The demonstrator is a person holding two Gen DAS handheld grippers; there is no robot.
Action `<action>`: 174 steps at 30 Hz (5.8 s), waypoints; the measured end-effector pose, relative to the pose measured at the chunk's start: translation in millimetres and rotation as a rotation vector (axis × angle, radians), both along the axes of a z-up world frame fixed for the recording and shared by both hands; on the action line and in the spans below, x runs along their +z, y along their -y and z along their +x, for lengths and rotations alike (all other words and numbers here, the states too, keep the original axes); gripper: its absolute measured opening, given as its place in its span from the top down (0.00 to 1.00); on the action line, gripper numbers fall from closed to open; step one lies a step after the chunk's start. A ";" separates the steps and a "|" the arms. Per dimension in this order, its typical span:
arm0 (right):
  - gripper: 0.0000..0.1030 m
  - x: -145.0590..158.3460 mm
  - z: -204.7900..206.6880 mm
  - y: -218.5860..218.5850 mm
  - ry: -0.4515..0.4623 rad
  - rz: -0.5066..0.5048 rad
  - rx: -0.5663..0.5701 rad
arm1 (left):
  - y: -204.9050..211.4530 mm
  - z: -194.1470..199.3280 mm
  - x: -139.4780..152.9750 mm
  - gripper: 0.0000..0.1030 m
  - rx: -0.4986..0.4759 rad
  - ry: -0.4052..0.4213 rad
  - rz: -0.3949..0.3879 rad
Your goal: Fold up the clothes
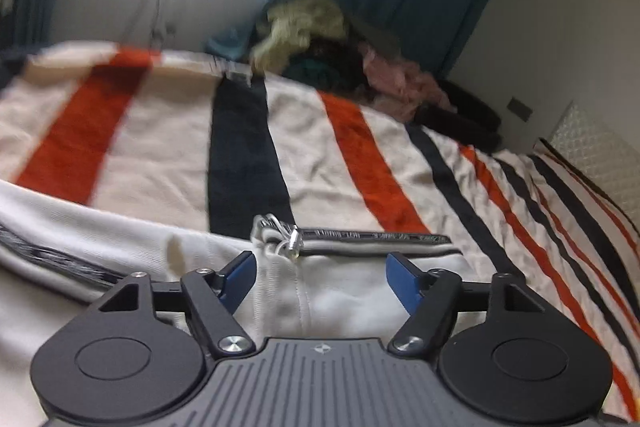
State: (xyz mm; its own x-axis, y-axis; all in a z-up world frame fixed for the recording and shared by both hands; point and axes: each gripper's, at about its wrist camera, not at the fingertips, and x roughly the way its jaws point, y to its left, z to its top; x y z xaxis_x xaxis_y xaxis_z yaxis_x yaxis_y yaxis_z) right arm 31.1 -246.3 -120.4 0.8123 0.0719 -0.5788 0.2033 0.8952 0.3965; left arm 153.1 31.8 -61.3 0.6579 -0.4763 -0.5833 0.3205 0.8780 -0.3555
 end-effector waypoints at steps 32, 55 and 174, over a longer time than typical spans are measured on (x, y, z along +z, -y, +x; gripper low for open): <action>0.55 21.8 -0.5 -26.7 0.028 -0.192 0.074 | -86.1 -104.8 54.5 0.06 0.256 0.042 0.267; 0.21 18.6 -14.3 -39.4 0.009 -0.241 0.081 | -304.6 -192.3 4.6 0.02 0.914 -0.288 -0.469; 0.82 2.0 -34.6 74.9 0.170 0.280 -0.296 | -50.5 -145.7 13.4 0.17 0.308 0.042 -0.117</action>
